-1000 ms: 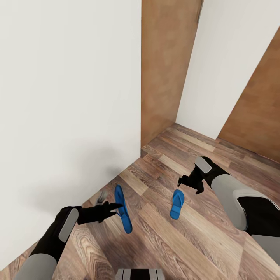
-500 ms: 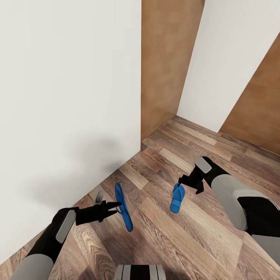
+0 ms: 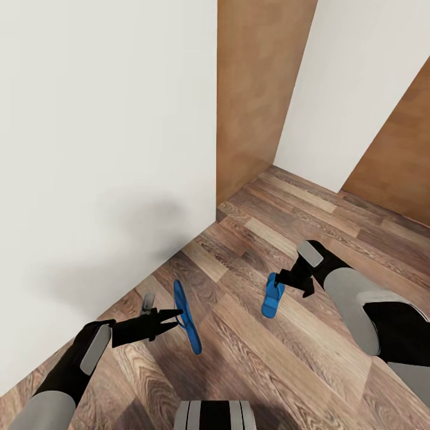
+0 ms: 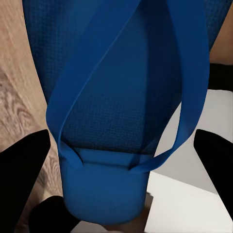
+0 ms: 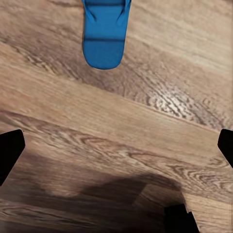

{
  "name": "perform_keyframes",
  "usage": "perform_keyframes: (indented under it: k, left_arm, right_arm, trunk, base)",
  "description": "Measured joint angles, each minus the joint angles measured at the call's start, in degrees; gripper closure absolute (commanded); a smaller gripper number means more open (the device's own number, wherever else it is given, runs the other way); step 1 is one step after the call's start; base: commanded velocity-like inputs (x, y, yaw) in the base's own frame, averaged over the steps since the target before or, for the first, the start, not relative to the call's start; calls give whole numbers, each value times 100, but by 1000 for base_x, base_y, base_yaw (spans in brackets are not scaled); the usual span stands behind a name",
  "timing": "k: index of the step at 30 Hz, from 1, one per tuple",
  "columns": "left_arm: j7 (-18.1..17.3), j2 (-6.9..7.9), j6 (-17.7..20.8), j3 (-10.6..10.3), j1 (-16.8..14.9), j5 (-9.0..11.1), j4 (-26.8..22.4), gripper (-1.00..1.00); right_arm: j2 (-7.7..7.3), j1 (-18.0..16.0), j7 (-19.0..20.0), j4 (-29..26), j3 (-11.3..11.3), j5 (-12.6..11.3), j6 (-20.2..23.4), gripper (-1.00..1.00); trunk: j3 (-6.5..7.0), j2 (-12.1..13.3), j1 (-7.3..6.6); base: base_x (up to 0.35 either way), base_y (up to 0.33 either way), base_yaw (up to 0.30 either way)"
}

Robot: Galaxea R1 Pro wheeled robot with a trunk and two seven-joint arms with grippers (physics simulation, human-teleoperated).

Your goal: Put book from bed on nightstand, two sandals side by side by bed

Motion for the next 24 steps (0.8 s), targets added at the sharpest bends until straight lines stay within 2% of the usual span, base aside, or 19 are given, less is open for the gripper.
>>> perform_keyframes:
  k: [9,20,24]
  left_arm:
    - [-38,13,-3,-8,0,-18,14,100]
    - [-41,14,4,-9,3,-13,14,100]
    - [-41,14,2,-9,3,-12,28,100]
  right_arm:
    - [8,0,17,-9,33,-7,-132,-100]
    - [1,0,19,-166,22,-14,-173,-100]
    - [0,0,20,-173,19,-19,-349,-100]
  trunk:
    - [-200,-12,23]
    - [-200,-13,23]
    - [-200,-13,23]
  base:
    - [0,0,0]
    - [0,0,0]
    - [0,0,0]
